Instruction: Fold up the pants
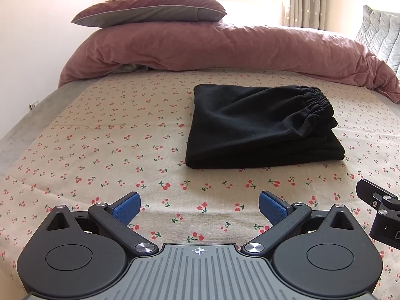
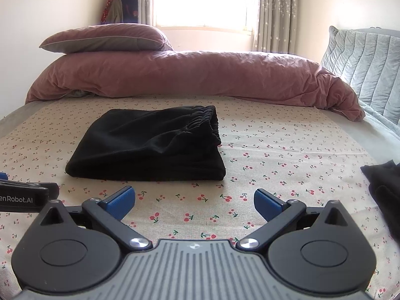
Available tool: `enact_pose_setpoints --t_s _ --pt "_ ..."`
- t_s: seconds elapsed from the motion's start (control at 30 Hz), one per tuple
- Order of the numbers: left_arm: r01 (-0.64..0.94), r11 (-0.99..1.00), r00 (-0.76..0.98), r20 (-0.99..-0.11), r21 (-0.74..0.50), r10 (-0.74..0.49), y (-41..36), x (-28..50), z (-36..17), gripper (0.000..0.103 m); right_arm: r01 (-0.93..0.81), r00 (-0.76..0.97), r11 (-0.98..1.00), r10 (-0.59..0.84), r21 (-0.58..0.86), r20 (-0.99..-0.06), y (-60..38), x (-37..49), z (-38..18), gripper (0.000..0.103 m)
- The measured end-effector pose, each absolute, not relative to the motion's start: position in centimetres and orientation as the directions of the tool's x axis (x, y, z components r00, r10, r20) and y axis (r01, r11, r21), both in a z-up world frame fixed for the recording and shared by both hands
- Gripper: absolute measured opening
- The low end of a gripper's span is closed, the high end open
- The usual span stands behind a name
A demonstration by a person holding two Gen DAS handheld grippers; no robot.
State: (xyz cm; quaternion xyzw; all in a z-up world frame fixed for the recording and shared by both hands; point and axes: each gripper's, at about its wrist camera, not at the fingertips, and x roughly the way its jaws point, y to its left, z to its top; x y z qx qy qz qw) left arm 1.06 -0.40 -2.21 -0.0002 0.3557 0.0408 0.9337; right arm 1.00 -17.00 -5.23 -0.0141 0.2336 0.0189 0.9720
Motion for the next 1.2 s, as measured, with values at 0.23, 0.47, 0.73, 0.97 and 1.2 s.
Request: enact_pose_setpoints --t_s 0.23,0.47,0.73,0.97,1.2 --pt "-0.071 0.996 0.749 -0.657 0.047 0.085 -0.9 0.9 -2.3 0.102 -0.043 0.89 0.999 0.032 -0.016 -0.454 -17.1 1.0 -5.1 0.096" --pt "-0.064 0.996 0.755 -0.649 0.061 0.088 -1.3 0.7 -2.3 0.102 -0.041 0.891 0.999 0.037 0.0 -0.453 -17.5 1.0 -5.0 0.096" --pt "-0.066 0.995 0.77 -0.63 0.078 0.101 -1.5 0.5 -2.1 0.102 -0.044 0.889 0.999 0.04 0.003 -0.455 -17.6 1.1 -5.0 0.096" --pt "-0.059 0.995 0.766 -0.636 0.082 0.098 -1.7 0.5 -2.2 0.103 -0.044 0.888 0.999 0.042 0.006 -0.458 -17.8 1.1 -5.0 0.096" --pt "-0.06 0.995 0.761 -0.642 0.079 0.097 -1.7 0.6 -2.3 0.103 -0.041 0.886 0.999 0.042 0.014 -0.461 -18.1 1.2 -5.0 0.096"
